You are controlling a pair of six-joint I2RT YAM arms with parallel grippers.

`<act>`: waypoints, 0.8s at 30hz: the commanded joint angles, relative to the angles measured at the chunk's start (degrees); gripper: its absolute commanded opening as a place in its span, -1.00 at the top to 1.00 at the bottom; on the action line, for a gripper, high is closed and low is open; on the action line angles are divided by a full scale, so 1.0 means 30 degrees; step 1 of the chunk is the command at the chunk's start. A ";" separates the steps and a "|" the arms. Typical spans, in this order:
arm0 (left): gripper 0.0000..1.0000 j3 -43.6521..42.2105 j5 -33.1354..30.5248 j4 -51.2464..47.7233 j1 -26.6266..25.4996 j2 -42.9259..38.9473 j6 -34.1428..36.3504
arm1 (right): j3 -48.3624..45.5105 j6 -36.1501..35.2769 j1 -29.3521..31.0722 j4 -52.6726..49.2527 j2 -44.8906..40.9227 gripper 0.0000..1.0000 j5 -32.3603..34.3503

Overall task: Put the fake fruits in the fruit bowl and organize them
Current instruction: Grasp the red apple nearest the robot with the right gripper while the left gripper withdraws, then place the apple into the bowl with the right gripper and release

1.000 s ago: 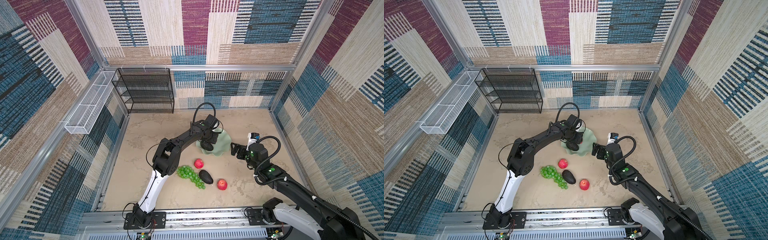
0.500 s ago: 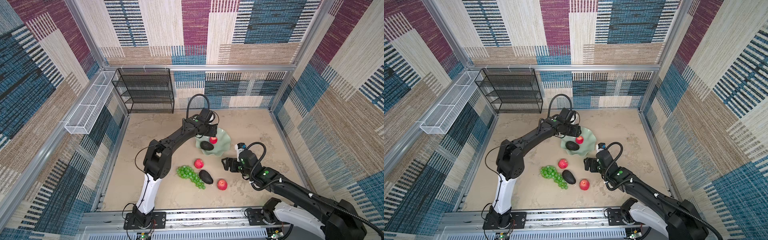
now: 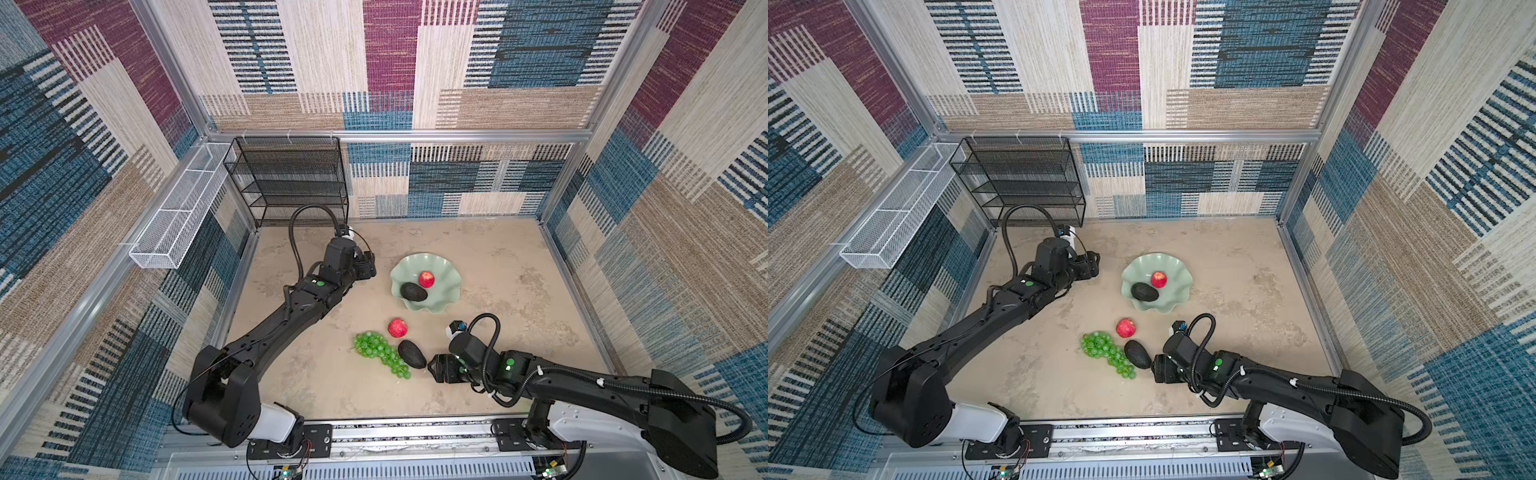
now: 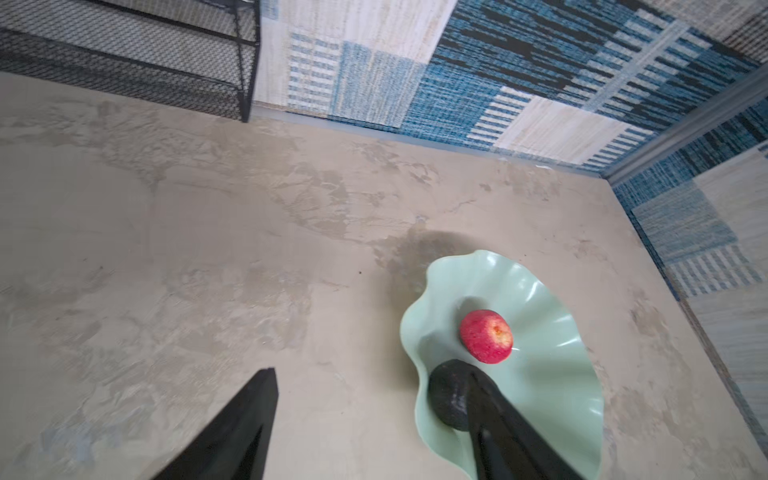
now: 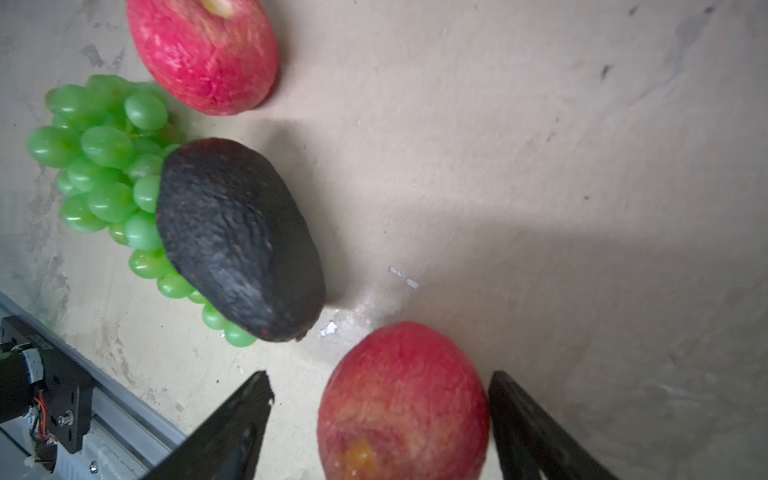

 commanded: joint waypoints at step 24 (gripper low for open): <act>-0.48 -0.4225 0.1419 -0.0932 0.1048 -0.3728 -0.1950 | 0.8558 -0.7841 -0.7671 0.3217 0.5250 -0.06 0.1795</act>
